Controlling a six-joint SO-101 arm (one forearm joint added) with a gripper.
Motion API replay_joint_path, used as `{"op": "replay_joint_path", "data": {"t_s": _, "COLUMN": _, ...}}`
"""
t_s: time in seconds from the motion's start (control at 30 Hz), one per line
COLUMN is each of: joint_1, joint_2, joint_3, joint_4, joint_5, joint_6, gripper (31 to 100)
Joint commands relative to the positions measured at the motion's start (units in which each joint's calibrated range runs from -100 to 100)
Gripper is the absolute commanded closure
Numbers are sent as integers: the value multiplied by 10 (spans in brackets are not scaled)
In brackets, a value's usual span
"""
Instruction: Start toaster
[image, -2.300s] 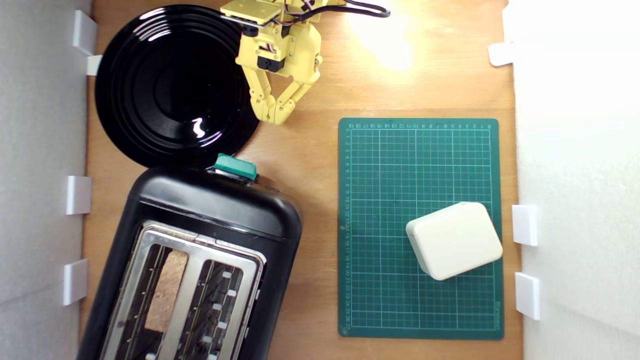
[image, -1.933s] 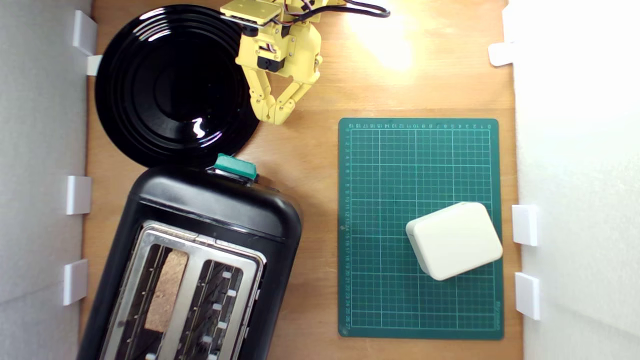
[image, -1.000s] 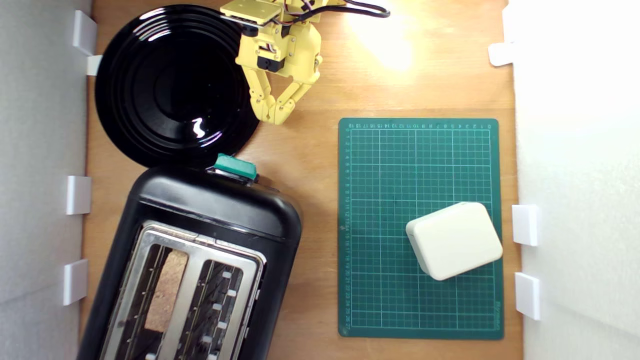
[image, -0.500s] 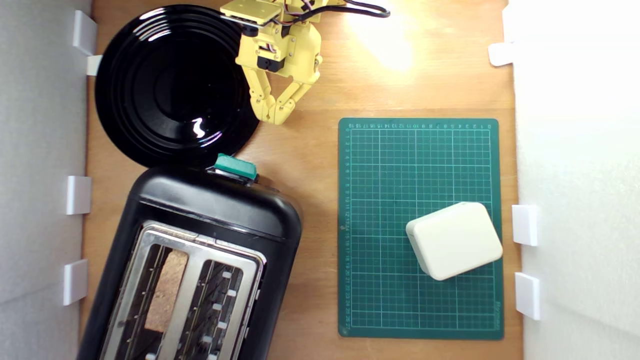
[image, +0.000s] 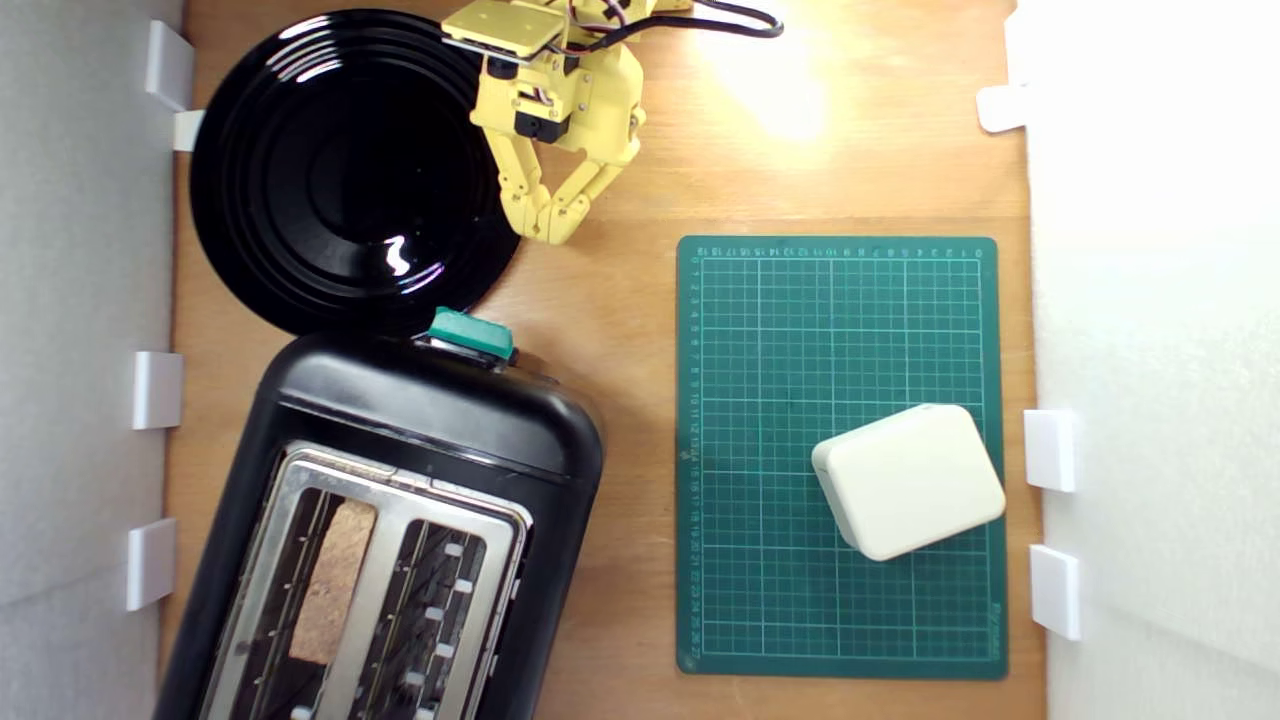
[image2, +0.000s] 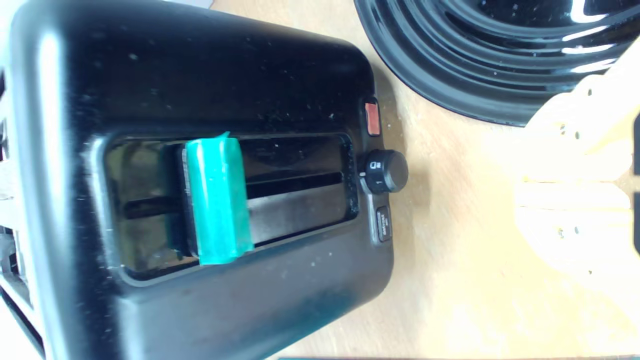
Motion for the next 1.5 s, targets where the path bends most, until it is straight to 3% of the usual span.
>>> {"op": "replay_joint_path", "data": {"t_s": 0.0, "joint_1": 3, "joint_2": 94, "joint_3": -117, "joint_4": 9, "joint_5": -2, "joint_6": 3, "gripper": 989}}
{"op": "replay_joint_path", "data": {"t_s": 0.2, "joint_1": 3, "joint_2": 201, "joint_3": -223, "joint_4": 68, "joint_5": -2, "joint_6": -1, "gripper": 989}}
{"op": "replay_joint_path", "data": {"t_s": 0.4, "joint_1": 3, "joint_2": 275, "joint_3": -315, "joint_4": 99, "joint_5": -3, "joint_6": -1, "gripper": 989}}
{"op": "replay_joint_path", "data": {"t_s": 0.93, "joint_1": -6, "joint_2": 475, "joint_3": -622, "joint_4": 91, "joint_5": -7, "joint_6": -1, "gripper": 989}}
{"op": "replay_joint_path", "data": {"t_s": 1.47, "joint_1": -14, "joint_2": 527, "joint_3": -653, "joint_4": 91, "joint_5": -12, "joint_6": -2, "gripper": 989}}
